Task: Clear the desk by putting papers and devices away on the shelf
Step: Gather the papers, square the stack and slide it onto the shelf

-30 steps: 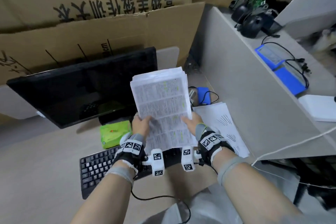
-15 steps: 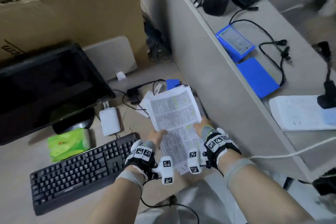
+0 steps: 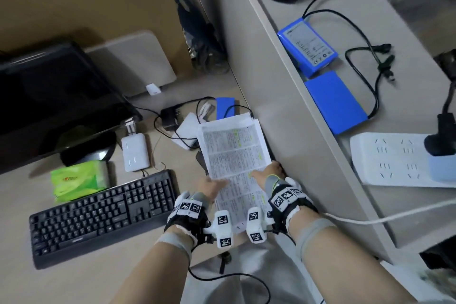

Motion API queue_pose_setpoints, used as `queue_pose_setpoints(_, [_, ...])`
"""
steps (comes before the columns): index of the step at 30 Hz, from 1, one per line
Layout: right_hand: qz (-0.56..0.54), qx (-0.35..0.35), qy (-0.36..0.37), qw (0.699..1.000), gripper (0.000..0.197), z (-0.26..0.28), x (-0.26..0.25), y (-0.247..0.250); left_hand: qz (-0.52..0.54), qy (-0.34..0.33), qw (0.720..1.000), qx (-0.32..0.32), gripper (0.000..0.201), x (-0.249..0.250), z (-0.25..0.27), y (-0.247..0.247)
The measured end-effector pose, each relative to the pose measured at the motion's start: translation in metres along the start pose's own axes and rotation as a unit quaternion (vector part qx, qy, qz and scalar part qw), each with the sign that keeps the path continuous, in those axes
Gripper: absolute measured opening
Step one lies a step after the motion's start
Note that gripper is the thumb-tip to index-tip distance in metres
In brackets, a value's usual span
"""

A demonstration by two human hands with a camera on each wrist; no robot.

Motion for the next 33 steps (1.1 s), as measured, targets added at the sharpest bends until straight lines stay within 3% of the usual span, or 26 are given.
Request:
queue_pose_setpoints(4, [-0.096,-0.008,-0.001,0.995,0.086,0.014,-0.007,-0.005,0.058,-0.005,0.998,0.016,0.032,0.016,0.033,0.014])
queue_pose_setpoints(6, [-0.138,-0.002,0.026,0.990,0.090,0.024,-0.019,-0.016,0.072,-0.019,0.995,0.060,0.005,0.030,0.055,0.033])
queue_pose_setpoints(8, [-0.157,0.004,0.060,0.986,0.089,0.042,-0.038,-0.028,0.083,-0.053,0.990,0.099,0.021,0.040,0.073,0.056])
queue_pose_setpoints(14, [-0.116,-0.019,0.188,0.975,0.049,0.119,-0.103,-0.093,0.145,-0.166,0.963,0.153,0.017,0.043,0.130,0.149])
queue_pose_setpoints(17, [-0.099,0.009,0.222,0.970,0.066,0.149,-0.130,-0.138,0.177,-0.230,0.939,0.184,0.036,0.040,0.155,0.205])
queue_pose_setpoints(19, [-0.102,0.011,0.256,0.961,0.060,0.175,-0.149,-0.159,0.180,-0.262,0.924,0.214,0.027,0.042,0.168,0.237])
queue_pose_setpoints(22, [-0.115,-0.002,0.324,0.939,0.026,0.216,-0.175,-0.189,0.167,-0.294,0.909,0.244,0.024,0.043,0.193,0.288])
queue_pose_setpoints(24, [-0.139,-0.013,0.359,0.923,0.023,0.236,-0.186,-0.206,0.166,-0.316,0.903,0.241,0.018,0.042,0.207,0.311])
queue_pose_setpoints(28, [-0.177,-0.020,0.395,0.901,0.023,0.258,-0.190,-0.236,0.159,-0.341,0.892,0.250,0.016,0.028,0.224,0.342])
queue_pose_setpoints(30, [-0.148,-0.026,0.372,0.916,0.011,0.249,-0.184,-0.248,0.128,-0.329,0.898,0.261,0.022,0.010,0.224,0.349])
queue_pose_setpoints(33, [-0.093,-0.053,0.285,0.953,0.025,0.218,-0.165,-0.271,0.092,-0.225,0.931,0.272,0.022,-0.025,0.208,0.353])
Point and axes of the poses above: each hand's wrist, its own z-axis away from the middle knuckle, its own y-axis out of the back of the hand, x = y × z, the point moved 2 cm from there along -z, towards the middle knuckle, and after that the axes turned 12 degrees about -x, right-handed, at the moved point
